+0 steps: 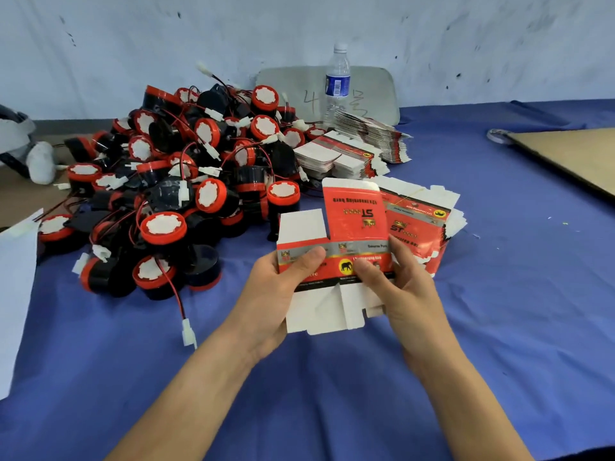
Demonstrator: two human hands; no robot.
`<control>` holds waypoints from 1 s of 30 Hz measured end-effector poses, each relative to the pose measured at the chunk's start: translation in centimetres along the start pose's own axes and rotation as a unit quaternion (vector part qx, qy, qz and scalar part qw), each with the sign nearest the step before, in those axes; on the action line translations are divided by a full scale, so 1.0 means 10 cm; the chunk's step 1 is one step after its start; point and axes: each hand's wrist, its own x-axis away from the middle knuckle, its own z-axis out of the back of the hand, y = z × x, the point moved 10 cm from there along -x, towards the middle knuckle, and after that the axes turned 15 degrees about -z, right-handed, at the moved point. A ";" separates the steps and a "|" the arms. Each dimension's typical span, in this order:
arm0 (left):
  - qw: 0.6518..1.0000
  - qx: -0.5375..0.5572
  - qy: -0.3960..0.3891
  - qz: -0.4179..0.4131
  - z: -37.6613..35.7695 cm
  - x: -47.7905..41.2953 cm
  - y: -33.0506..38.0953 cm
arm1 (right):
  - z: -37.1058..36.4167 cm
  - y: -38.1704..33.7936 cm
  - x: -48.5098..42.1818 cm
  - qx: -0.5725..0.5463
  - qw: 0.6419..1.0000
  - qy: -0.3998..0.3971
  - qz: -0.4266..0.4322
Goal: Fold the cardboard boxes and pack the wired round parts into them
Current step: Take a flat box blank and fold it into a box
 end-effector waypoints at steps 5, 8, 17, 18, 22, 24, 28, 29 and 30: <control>0.985 -0.126 -0.070 -0.096 -0.17 -0.03 0.15 | -0.22 -0.01 0.10 0.038 0.996 -0.085 -0.012; 0.977 -0.177 -0.057 -0.103 -0.23 -0.05 0.11 | -0.40 0.04 0.20 0.010 0.989 -0.146 -0.027; 0.940 -0.299 -0.019 -0.162 -0.20 0.00 0.21 | -0.44 0.08 0.29 -0.085 0.976 -0.185 -0.072; 0.952 -0.262 -0.017 -0.160 -0.19 0.00 0.22 | -0.41 0.06 0.26 -0.102 0.977 -0.177 -0.066; 0.972 -0.189 -0.009 -0.142 -0.17 0.06 0.23 | -0.26 0.02 0.14 -0.126 0.985 -0.100 -0.056; 0.978 -0.161 -0.015 -0.130 -0.21 0.11 0.21 | -0.20 0.07 0.09 -0.122 0.988 -0.064 -0.065; 0.984 -0.127 -0.035 -0.119 -0.31 0.16 0.18 | -0.20 0.05 0.08 -0.092 0.994 -0.039 -0.052; 0.984 -0.126 -0.035 -0.119 -0.31 0.17 0.18 | -0.21 0.04 0.11 -0.094 0.993 -0.040 -0.051; 0.984 -0.125 -0.034 -0.119 -0.31 0.18 0.17 | -0.22 0.04 0.12 -0.096 0.993 -0.044 -0.049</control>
